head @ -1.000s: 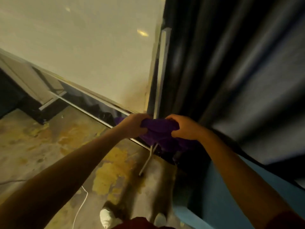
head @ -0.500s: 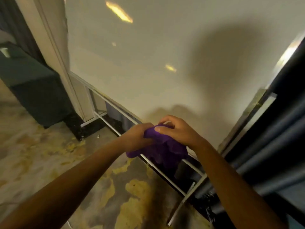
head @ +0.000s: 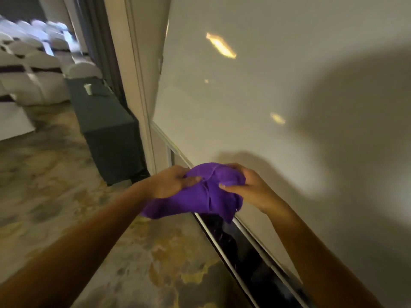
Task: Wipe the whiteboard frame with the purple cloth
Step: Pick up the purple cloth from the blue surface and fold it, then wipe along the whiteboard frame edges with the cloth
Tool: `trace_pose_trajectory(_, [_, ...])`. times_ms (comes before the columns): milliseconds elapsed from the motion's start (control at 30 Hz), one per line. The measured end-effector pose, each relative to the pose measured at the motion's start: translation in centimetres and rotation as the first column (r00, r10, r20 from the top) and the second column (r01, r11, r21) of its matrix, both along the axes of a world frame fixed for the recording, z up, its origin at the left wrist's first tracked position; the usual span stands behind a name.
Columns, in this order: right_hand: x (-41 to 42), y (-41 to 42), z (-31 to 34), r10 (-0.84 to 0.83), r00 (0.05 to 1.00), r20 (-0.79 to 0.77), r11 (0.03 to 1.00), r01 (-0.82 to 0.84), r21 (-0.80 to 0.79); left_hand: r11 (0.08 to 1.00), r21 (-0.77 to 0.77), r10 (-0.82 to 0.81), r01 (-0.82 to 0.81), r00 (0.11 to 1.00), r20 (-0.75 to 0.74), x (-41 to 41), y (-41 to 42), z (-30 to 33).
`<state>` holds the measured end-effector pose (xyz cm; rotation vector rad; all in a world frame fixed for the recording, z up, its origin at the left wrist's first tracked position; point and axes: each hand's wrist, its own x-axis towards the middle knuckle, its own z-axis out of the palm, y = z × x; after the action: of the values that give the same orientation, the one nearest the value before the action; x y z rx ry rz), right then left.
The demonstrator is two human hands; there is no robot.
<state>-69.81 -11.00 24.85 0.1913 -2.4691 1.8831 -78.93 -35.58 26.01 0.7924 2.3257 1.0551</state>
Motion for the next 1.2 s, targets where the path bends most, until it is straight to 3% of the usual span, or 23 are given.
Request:
trace_pose_trajectory(100, [-7.4,0.4,0.7,-0.105,0.995,0.0,0.99,0.104,-0.099,0.997,-0.068,-0.02,0.023,0.999,0.038,-6.0,-1.7,1.8])
trace_pose_trajectory(200, [-13.8,0.1,1.2,-0.086,0.996,0.025,0.98,0.089,-0.177,0.998,-0.043,-0.049,0.049,0.999,-0.003,-11.7,-2.8,3.4])
trace_pose_trajectory(300, [-19.5,-1.0,2.4,0.133,0.991,0.019,0.951,-0.123,-0.282,0.998,-0.031,-0.05,0.046,0.992,-0.114,-17.2,-3.5,4.8])
trace_pose_trajectory(367, [-22.3,-1.8,3.6,0.308,0.951,0.009,0.93,-0.299,-0.212,0.999,0.004,-0.048,0.049,0.991,-0.124,-20.5,-4.1,5.5])
trace_pose_trajectory(433, [-25.6,-3.2,4.5,0.354,0.935,0.006,0.933,-0.352,-0.069,0.998,0.03,-0.048,0.054,0.986,-0.158,-24.4,-4.7,6.0])
trace_pose_trajectory(500, [-29.2,-5.1,5.2,0.293,0.956,-0.025,0.956,-0.293,0.005,0.996,0.063,-0.041,0.056,0.975,-0.217,-28.5,-5.2,6.4])
trace_pose_trajectory(633, [-36.9,-9.1,5.7,0.156,0.981,-0.119,0.988,-0.156,0.008,0.983,0.161,-0.035,0.084,0.958,-0.285,-36.5,-6.6,7.0])
trace_pose_trajectory(800, [-45.6,-12.6,8.6,-0.207,0.959,-0.193,0.97,0.228,0.09,0.972,0.193,-0.074,0.135,0.952,-0.296,-47.0,-8.1,8.6])
trace_pose_trajectory(967, [-51.7,-12.4,12.6,-0.261,0.903,-0.341,0.955,0.293,0.044,0.959,0.068,-0.258,0.275,0.947,-0.192,-56.0,-9.3,10.0])
trace_pose_trajectory(1067, [-55.5,-11.1,14.9,-0.302,0.872,-0.385,0.928,0.361,0.089,0.969,-0.033,-0.244,0.245,0.927,-0.283,-61.1,-9.1,11.9])
trace_pose_trajectory(1200, [-60.1,-9.8,18.8,-0.306,0.811,-0.499,0.862,0.459,0.218,0.976,-0.051,-0.214,0.211,0.893,-0.396,-67.6,-7.5,15.6])
